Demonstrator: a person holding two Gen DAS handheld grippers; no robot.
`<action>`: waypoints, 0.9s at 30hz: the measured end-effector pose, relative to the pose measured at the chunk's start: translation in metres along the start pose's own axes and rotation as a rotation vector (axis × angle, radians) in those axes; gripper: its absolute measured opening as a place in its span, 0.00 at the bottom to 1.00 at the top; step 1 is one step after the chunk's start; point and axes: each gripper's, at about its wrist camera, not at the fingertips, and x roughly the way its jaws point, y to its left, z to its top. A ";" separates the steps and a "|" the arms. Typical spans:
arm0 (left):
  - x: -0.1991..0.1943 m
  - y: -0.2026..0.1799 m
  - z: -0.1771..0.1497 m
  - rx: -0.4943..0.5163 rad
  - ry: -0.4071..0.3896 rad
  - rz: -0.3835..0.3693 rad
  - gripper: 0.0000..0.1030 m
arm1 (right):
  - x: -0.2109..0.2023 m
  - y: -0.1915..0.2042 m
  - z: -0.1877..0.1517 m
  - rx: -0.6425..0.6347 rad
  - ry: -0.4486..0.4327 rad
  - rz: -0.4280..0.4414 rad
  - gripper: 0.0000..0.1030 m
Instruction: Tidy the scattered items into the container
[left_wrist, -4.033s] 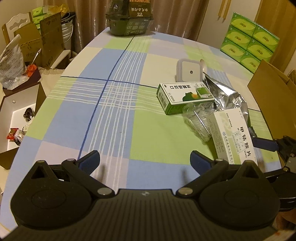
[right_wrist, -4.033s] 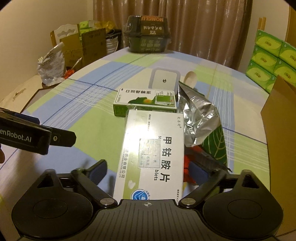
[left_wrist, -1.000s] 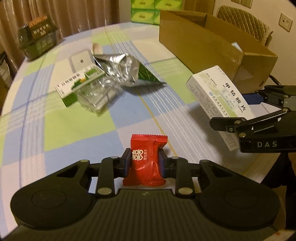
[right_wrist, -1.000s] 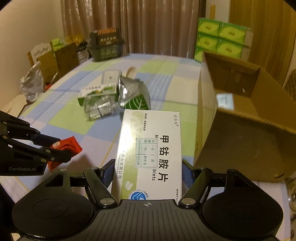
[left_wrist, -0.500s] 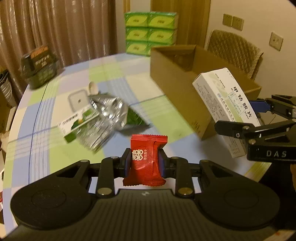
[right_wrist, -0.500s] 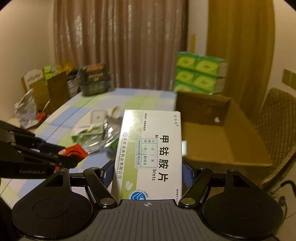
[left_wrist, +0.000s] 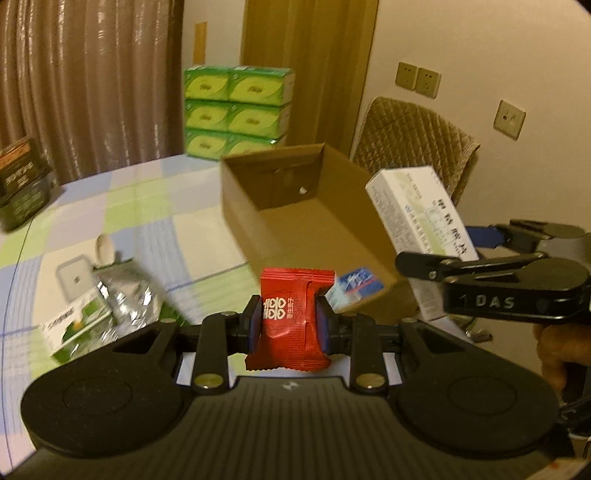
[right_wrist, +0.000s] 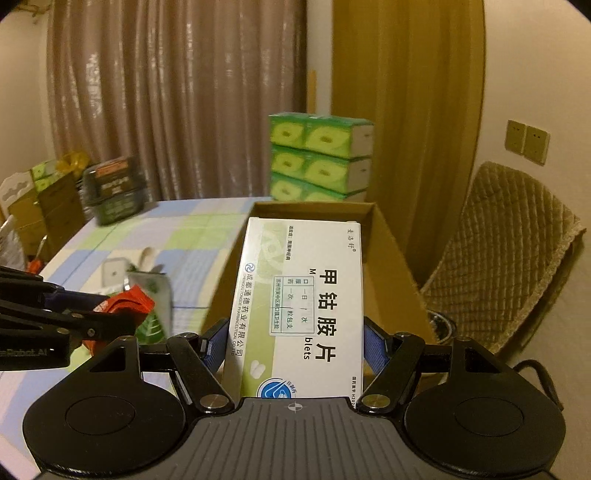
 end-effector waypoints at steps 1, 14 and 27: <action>0.003 -0.002 0.004 0.002 -0.003 -0.004 0.24 | 0.002 -0.004 0.002 0.002 0.001 -0.004 0.67; 0.058 -0.022 0.041 -0.002 -0.007 -0.050 0.24 | 0.040 -0.035 0.012 0.019 0.034 -0.025 0.67; 0.097 -0.023 0.056 -0.066 0.005 -0.093 0.24 | 0.066 -0.057 0.010 0.041 0.067 -0.057 0.67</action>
